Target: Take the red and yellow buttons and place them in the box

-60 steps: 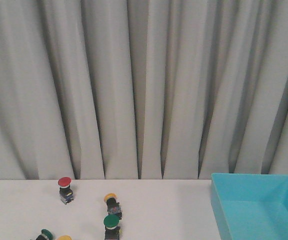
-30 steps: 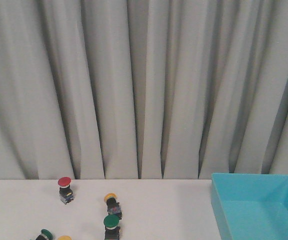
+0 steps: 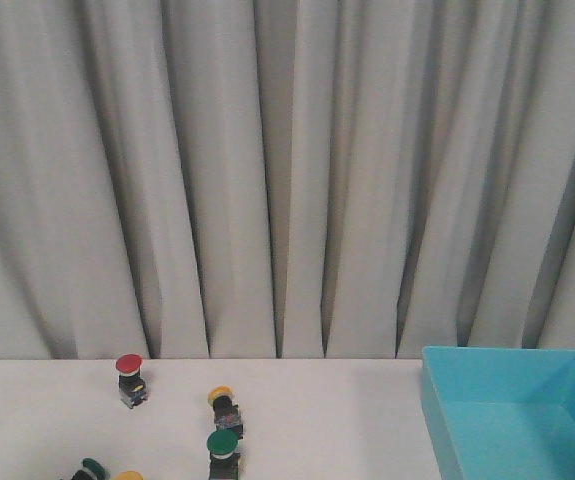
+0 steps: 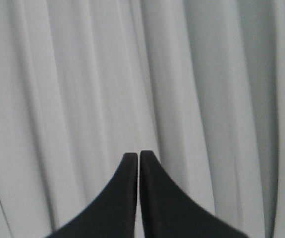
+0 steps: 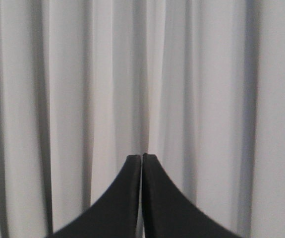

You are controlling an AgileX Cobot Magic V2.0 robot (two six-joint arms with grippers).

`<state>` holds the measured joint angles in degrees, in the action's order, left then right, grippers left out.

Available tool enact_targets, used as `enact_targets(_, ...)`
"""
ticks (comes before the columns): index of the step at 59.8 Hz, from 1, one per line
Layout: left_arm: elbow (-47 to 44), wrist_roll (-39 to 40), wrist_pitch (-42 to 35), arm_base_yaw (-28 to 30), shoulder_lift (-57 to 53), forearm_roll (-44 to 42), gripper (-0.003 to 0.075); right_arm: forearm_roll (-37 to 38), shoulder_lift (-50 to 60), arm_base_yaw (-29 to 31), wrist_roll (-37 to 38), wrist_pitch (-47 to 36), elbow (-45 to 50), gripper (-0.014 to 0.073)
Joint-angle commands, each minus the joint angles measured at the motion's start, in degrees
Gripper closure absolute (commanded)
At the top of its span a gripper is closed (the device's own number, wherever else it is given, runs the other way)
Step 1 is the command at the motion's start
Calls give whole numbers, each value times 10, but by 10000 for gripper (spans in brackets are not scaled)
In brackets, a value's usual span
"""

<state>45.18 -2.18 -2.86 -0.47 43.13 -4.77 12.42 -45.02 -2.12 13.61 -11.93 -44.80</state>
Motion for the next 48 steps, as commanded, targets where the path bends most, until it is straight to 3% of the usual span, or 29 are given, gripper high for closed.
enact_targets(1, 67, -1, 32, -3, 77, 9, 726, 8, -52, -4, 17, 4, -50, 598)
enact_targets(11, 80, 38, 42, -3, 157, 9, 726, -3, -96, -3, 17, 66, -46, 598)
enact_targets(22, 80, 101, 62, -3, 176, 9, 726, -2, -116, -3, 16, 133, -46, 594)
enact_targets(31, 80, 103, 75, -3, 176, 9, 701, 9, -116, -3, 13, 193, -46, 527)
enact_targets(38, 80, 102, 100, -3, 176, 9, 601, 11, -116, -3, 9, 205, -46, 399)
enact_targets(48, 80, 102, 154, -3, 182, 10, 326, 4, -116, -5, -12, 223, -46, 158)
